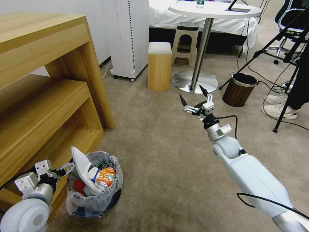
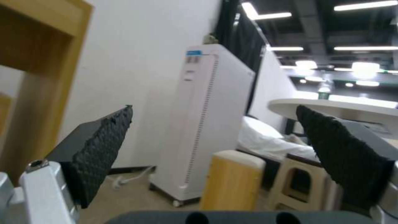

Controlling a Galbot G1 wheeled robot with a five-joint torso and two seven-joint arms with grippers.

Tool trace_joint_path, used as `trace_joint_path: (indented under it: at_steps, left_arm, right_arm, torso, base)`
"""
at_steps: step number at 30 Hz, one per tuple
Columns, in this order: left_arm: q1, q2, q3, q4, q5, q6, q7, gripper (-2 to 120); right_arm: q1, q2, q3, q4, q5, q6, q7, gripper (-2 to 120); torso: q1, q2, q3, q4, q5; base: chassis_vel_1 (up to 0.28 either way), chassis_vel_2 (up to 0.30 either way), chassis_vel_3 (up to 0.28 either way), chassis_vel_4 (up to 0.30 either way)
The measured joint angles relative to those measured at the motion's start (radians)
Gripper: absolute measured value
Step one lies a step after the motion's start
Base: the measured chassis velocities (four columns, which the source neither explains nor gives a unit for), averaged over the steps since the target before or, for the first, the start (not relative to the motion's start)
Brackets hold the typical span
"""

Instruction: Pick up the trash bin and place the garbage on the floor into it.

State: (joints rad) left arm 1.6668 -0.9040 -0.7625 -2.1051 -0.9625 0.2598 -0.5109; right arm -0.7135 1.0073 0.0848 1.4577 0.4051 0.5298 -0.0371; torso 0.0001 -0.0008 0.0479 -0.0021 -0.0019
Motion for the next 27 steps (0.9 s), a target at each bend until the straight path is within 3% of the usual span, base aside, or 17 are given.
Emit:
trace_joint_path:
  at_steps: [3,9,17,19,27]
  left_arm:
    - [0.001,-0.014,-0.016,-0.001,0.074,-0.017,0.030,115]
    - [0.009,-0.035,-0.029,-0.015,0.110,-0.025,0.044,113]
    - [0.040,-0.078,-0.049,-0.073,0.138,-0.029,0.057,101]
    - [0.058,-0.093,-0.057,-0.091,0.157,-0.032,0.067,100]
    - [0.094,-0.136,-0.069,-0.152,0.206,-0.038,0.092,100]
  right_arm:
    - [-0.031,0.005,0.043,0.010,0.003,-0.014,0.018,100]
    - [-0.075,0.013,0.094,0.048,0.010,-0.044,0.058,100]
    - [-0.179,-0.002,0.178,0.156,-0.007,-0.195,0.193,100]
    - [-0.227,-0.024,0.217,0.199,0.002,-0.272,0.223,100]
    - [-0.336,-0.068,0.315,0.257,0.050,-0.415,0.255,100]
  torso:
    - [0.000,0.000,0.000,-0.0001,0.0001]
    - [0.000,0.000,0.000,-0.0001,0.0001]
    - [0.000,0.000,0.000,0.0000,0.0001]
    - [0.000,0.000,0.000,-0.0001,0.0001]
    - [0.000,0.000,0.000,-0.0002,-0.0002]
  base:
    - [0.000,0.000,0.000,0.000]
    - [0.000,0.000,0.000,0.000]
    - [0.000,0.000,0.000,0.000]
    - [0.000,0.000,0.000,0.000]
    - [0.000,0.000,0.000,0.000]
